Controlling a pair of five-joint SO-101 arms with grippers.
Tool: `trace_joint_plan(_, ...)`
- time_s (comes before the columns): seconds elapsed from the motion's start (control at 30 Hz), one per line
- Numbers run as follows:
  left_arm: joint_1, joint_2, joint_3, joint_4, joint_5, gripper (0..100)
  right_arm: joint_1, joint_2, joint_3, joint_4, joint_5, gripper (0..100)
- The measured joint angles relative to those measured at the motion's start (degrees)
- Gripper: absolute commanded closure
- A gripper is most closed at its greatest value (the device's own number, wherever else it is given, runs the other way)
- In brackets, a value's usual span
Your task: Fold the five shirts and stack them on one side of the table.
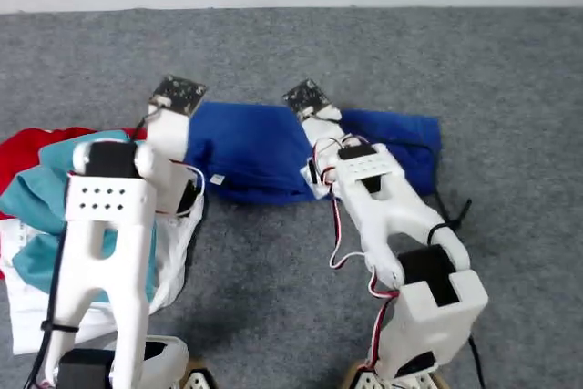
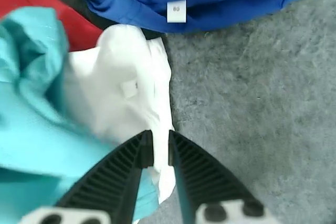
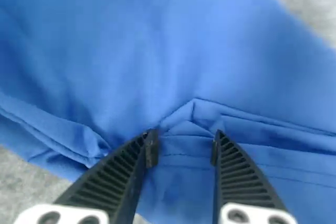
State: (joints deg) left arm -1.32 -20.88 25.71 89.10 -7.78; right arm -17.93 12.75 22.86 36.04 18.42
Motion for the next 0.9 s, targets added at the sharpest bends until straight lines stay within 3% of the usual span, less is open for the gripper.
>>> trace_joint_plan(0.23, -0.5, 0.0, 13.4, -12.7, -2.2, 95, 0.0, -6.0, -7.6, 11.9, 0.0, 81.8)
trace_joint_plan(0.37, -6.9, 0.0, 15.9, -13.9, -9.6, 95, 0.0, -17.0, -11.1, 22.3, 0.0, 81.7)
trace_joint_plan(0.53, -13.9, 0.0, 20.6, -18.0, -12.0, 95, 1.0, -31.1, -11.9, 28.7, 0.0, 81.6)
trace_joint_plan(0.7, -13.7, 0.0, 27.3, -30.0, -12.2, 95, 4.4, -39.2, -11.9, 31.9, 0.0, 81.8)
trace_joint_plan(0.9, -10.4, 0.0, 28.3, -32.4, -12.2, 95, 9.3, -40.8, -11.9, 35.8, 0.0, 81.8)
